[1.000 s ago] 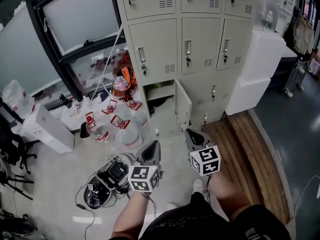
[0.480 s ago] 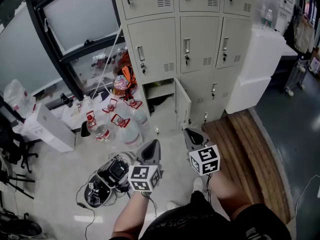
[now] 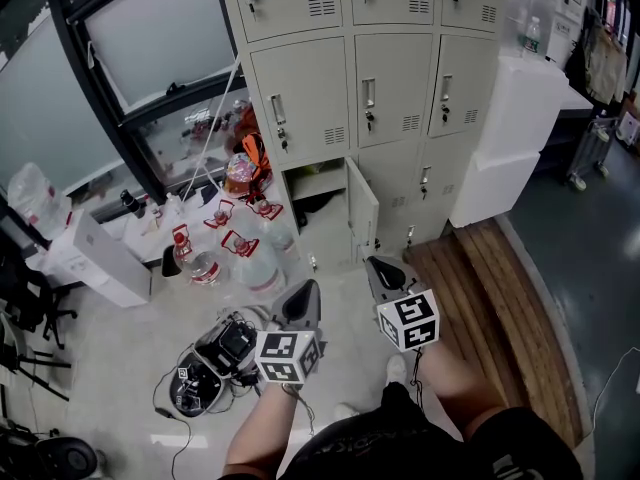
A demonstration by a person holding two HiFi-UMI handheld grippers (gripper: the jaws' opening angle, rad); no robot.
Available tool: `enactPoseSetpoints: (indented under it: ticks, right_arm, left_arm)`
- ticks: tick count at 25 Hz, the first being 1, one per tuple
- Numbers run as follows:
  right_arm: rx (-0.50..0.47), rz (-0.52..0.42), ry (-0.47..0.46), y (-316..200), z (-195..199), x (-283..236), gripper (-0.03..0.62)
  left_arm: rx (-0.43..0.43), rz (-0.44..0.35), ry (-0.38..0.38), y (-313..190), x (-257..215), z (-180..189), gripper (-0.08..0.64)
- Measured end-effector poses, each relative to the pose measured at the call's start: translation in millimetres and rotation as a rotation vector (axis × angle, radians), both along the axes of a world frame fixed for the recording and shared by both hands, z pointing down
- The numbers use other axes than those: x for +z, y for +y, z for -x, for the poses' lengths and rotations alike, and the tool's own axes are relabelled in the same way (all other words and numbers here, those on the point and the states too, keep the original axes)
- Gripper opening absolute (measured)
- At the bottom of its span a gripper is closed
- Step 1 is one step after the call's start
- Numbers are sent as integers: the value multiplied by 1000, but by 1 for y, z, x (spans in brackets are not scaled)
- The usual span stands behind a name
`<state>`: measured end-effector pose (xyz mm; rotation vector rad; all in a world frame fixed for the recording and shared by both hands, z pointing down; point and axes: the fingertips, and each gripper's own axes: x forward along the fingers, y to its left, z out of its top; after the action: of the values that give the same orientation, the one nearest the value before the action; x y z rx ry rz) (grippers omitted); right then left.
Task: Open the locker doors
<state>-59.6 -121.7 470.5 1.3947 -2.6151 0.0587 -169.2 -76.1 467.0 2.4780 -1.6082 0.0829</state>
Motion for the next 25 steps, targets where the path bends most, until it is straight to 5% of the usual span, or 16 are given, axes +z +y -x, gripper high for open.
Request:
enactPoseSetpoints:
  ticks: [13,25]
  right_arm:
    - [-64,-43,-8,-12,11,-30,0]
    - [-194,-86,-41,-83,17,-118,0]
  left_arm:
    - [-11,-22,-22,-17,-23,2,-2]
    - [-55,-80,4,-81,-85,0,-2]
